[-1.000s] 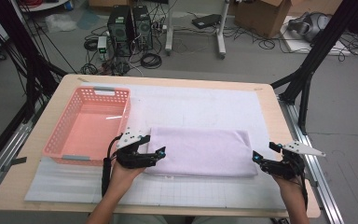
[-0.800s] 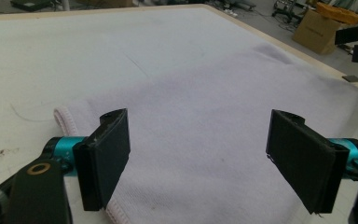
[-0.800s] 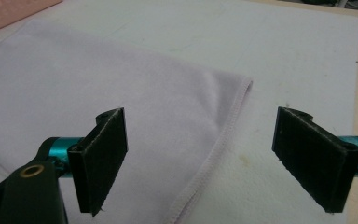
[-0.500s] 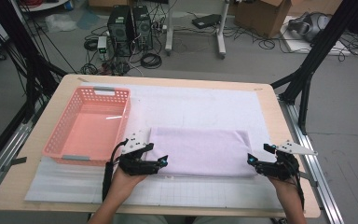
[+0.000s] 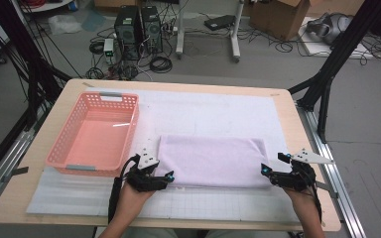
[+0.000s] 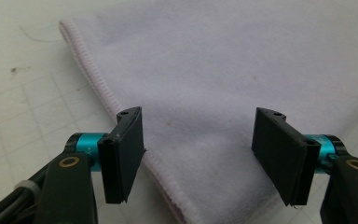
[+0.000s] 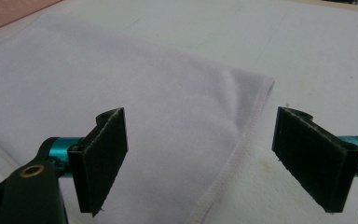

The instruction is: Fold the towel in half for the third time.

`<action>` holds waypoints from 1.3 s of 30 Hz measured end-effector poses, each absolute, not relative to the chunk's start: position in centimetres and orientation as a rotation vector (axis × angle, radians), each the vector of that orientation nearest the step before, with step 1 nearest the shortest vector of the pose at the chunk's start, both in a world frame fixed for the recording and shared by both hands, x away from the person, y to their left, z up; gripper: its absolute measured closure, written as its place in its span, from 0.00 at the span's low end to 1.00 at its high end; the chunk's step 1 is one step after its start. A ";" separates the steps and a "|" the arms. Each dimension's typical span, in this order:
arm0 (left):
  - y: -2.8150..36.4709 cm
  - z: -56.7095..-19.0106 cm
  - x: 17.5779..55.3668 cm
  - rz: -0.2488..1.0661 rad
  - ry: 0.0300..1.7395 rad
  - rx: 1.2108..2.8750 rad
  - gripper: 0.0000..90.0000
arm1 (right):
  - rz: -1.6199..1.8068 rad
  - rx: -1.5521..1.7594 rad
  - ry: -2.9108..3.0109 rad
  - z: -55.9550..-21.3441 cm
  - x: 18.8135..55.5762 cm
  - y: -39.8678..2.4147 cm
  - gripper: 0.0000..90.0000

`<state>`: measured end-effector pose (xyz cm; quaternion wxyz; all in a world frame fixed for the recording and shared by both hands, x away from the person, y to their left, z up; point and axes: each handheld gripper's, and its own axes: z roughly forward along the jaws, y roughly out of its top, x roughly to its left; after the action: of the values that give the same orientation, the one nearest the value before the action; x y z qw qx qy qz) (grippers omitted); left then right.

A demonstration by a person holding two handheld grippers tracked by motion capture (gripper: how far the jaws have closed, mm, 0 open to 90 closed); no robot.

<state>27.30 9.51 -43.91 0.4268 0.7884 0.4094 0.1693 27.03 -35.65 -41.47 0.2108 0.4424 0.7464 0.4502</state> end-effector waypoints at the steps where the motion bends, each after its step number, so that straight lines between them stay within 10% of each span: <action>1: 9.6 -43.9 27.3 0.426 1.031 1.969 0.39 | 1.250 1.224 2.076 -41.5 27.1 -35.5 0.19; 19: 11.7 -45.1 27.1 0.352 1.091 1.955 0.48 | 1.298 1.147 2.127 -41.1 28.4 -33.1 0.19; 27: 11.1 -45.2 26.5 0.323 1.061 1.954 0.76 | 1.320 1.075 2.171 -40.4 29.0 -30.6 0.19; 39: 11.3 -45.3 26.7 0.302 1.067 1.936 0.83 | 1.308 1.019 2.279 -40.3 31.8 -25.3 0.19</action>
<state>26.66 11.28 -45.28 0.4395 0.7795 0.4296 0.1216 31.78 -25.33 -40.25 0.1609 0.3568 0.7980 0.4582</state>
